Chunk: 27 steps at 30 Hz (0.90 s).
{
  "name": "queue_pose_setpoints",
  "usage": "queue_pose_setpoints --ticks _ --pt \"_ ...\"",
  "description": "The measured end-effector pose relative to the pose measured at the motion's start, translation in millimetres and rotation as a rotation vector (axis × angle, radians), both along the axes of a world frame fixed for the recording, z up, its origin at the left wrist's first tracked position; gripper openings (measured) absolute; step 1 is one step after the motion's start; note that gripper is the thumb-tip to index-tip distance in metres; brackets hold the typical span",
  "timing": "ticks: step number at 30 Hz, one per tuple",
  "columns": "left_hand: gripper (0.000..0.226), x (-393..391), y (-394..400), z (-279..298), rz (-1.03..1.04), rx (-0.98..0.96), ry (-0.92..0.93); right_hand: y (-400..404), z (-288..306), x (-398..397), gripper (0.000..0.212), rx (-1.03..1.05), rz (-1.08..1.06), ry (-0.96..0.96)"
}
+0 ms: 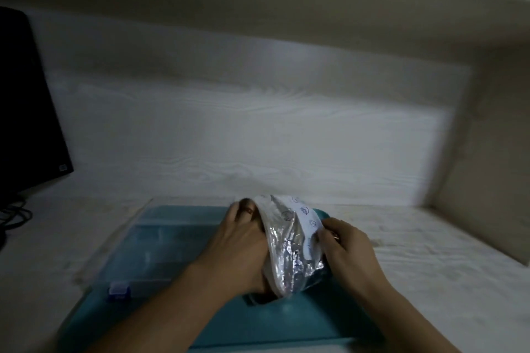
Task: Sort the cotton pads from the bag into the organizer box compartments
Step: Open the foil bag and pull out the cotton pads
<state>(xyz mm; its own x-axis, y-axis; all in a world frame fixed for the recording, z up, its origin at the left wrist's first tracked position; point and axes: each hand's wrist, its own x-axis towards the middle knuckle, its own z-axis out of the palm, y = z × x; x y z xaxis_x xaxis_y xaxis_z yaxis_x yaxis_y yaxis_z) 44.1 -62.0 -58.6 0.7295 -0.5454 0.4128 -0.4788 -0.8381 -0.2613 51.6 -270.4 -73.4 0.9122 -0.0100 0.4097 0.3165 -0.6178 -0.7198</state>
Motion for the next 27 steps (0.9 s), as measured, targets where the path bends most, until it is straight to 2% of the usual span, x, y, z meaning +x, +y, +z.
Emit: queue_pose_setpoints --ticks 3,6,8,11,14,16,17,19,21,25,27 --pt "0.080 6 -19 5 -0.129 -0.102 0.135 -7 1 3 0.025 -0.005 -0.027 -0.092" --pt "0.050 17 -33 -2 -0.264 -0.224 0.305 -16 -2 9 0.026 0.072 -0.016 -0.085" --pt "0.034 23 -39 -7 -0.174 -0.274 0.386 -20 -6 13 0.032 0.096 -0.004 -0.059" --pt "0.026 29 -48 -18 0.166 -0.264 0.408 -25 -8 16 0.033 0.096 -0.009 -0.055" --pt "0.029 39 -49 -31 0.164 -0.445 0.441 -23 -6 18 0.027 0.059 -0.035 -0.100" --pt "0.030 35 -51 -28 0.167 -0.490 0.417 -22 -5 18 0.031 0.027 -0.077 -0.135" --pt "0.032 32 -52 -25 0.111 -0.520 0.379 -23 -4 18 0.031 0.011 -0.105 -0.156" --pt "0.043 26 -50 -16 -0.137 -0.551 0.251 -28 -1 19 0.023 -0.066 -0.174 -0.213" --pt "0.043 25 -44 -12 -0.294 -0.541 0.184 -36 2 20 0.017 -0.129 -0.233 -0.274" --pt "0.049 23 -35 -10 -0.396 -0.614 0.182 -46 7 23 0.018 -0.205 -0.336 -0.325" --pt "0.046 22 -31 -10 -0.425 -0.654 0.186 -49 6 25 0.019 -0.254 -0.384 -0.331"
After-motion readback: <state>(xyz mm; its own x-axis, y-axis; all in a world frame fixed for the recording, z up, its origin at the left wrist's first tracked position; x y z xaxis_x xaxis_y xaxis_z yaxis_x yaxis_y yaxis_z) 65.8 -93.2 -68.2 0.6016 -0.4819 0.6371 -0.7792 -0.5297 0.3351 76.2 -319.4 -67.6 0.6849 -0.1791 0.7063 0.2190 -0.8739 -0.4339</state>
